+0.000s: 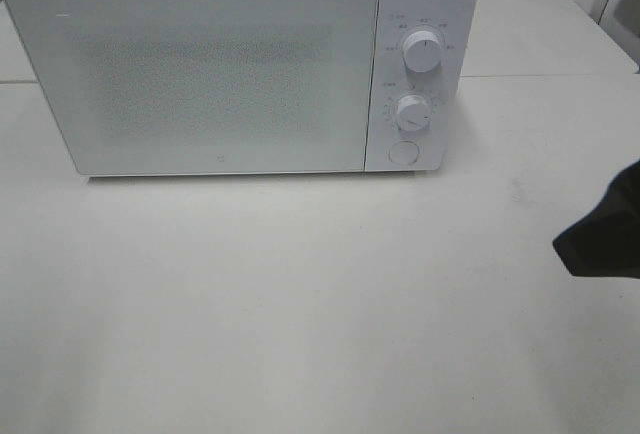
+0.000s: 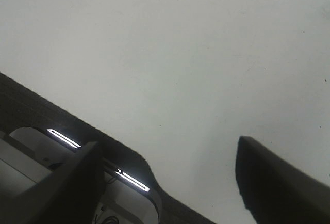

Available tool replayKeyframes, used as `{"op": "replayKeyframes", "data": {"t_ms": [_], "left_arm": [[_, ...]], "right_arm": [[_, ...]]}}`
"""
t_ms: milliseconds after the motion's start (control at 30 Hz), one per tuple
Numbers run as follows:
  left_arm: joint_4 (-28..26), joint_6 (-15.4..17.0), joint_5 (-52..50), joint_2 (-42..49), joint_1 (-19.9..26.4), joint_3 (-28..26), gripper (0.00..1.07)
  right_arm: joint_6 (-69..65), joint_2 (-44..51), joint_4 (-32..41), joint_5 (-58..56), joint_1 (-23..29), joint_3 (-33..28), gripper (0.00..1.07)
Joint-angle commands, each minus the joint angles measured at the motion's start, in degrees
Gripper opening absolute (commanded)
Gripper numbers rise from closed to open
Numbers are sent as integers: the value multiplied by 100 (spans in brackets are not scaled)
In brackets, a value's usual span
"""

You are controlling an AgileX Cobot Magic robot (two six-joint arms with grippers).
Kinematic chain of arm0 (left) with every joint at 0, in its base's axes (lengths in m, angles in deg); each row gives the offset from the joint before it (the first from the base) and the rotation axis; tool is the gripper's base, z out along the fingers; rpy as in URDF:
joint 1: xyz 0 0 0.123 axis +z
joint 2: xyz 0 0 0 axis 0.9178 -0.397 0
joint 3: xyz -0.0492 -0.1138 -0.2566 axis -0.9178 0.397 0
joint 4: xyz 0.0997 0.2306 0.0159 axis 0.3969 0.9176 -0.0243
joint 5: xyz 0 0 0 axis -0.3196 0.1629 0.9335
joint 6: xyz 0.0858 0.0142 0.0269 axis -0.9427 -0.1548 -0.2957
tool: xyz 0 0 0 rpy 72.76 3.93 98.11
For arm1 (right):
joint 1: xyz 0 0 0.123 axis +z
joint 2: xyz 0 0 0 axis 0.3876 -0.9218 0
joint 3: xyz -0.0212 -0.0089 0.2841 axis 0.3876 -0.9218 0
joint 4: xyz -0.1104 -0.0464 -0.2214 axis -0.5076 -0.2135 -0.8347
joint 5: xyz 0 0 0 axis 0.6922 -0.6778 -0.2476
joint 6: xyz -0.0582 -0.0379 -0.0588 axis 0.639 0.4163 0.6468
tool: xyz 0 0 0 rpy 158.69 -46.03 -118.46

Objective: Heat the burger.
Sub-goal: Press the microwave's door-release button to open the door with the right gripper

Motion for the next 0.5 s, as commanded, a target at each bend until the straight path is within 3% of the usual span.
{"op": "replayKeyframes", "data": {"t_ms": [33,200,300,367,500], "left_arm": [[-40,29,-63,109,23,23,100],[-40,29,-63,109,23,23,100],[-40,29,-63,109,23,23,100],[-40,29,-63,109,23,23,100],[-40,29,-63,109,23,23,100]], "right_arm": [[-6,401,-115,-69,-23,-178,71],[-6,1060,-315,-92,-74,-470,71],[-6,1524,-304,-201,-470,-596,71],[115,2126,-304,-338,-1117,-722,71],[120,2624,-292,-327,-1421,-831,71]]}}
